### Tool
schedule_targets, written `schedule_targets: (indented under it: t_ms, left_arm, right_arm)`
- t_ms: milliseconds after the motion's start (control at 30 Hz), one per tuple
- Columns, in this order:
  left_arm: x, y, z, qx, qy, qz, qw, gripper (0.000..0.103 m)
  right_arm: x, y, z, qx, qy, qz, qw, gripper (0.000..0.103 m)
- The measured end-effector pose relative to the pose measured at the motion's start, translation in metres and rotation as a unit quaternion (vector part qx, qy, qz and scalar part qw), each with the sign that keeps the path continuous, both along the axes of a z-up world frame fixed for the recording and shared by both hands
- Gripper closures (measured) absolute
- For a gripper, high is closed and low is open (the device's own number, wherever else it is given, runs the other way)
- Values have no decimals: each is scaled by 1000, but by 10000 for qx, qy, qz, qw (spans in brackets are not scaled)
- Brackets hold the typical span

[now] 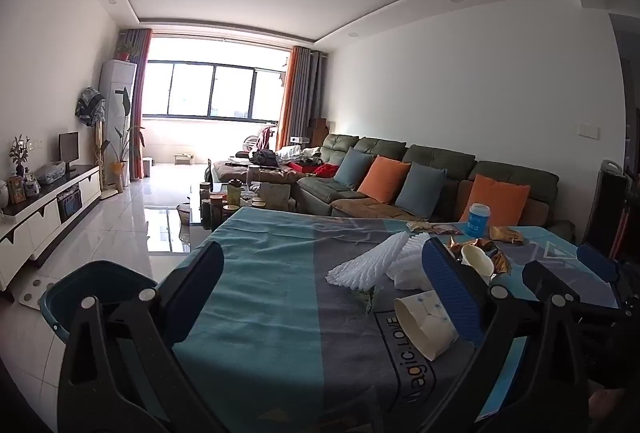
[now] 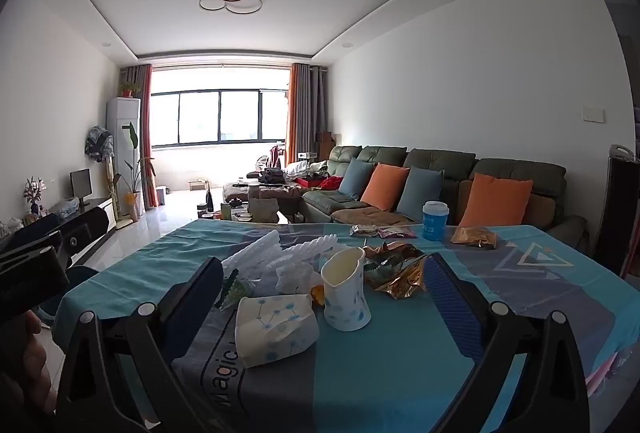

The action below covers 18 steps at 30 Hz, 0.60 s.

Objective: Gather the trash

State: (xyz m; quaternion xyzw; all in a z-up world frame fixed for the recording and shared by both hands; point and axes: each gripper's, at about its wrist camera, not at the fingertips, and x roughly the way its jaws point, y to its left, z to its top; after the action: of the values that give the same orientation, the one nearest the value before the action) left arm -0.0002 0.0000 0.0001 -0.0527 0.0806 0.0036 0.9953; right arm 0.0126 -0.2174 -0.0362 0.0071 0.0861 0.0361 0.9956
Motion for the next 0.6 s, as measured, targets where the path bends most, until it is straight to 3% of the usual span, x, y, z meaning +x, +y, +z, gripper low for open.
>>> schedule_targets:
  t_ms: [600]
  left_arm:
    - [5, 2, -2, 66, -46, 13, 10000, 5]
  right_arm:
    - [-1, 1, 1, -21, -5, -13, 10000, 6]
